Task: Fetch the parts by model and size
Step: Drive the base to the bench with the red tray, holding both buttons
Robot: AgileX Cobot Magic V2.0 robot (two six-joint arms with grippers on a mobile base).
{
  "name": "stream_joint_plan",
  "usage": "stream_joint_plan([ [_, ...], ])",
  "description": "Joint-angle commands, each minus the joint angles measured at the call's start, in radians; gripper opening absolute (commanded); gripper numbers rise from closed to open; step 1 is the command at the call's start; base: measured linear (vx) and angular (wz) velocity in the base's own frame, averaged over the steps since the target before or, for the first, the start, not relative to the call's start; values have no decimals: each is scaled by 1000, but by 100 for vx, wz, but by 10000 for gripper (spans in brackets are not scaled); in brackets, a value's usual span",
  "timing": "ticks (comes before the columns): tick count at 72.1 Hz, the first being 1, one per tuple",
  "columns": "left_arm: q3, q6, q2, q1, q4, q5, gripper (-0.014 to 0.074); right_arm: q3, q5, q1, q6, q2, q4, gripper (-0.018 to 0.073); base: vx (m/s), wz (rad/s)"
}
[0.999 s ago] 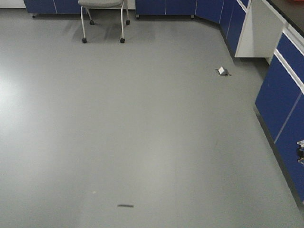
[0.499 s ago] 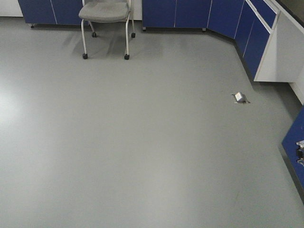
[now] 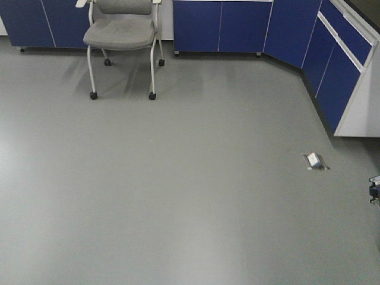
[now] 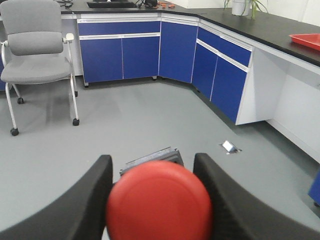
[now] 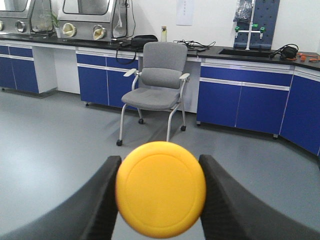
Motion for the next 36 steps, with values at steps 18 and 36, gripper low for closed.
stream_joint_plan([
  [18,-24,0,16,-3,-3,-82,-8,-29,-82,-2,-5,11,-2,-10,67,0],
  [36,-24,0,16,-3,-3,-82,-8,-29,-82,-2,-5,11,-2,-10,67,-4],
])
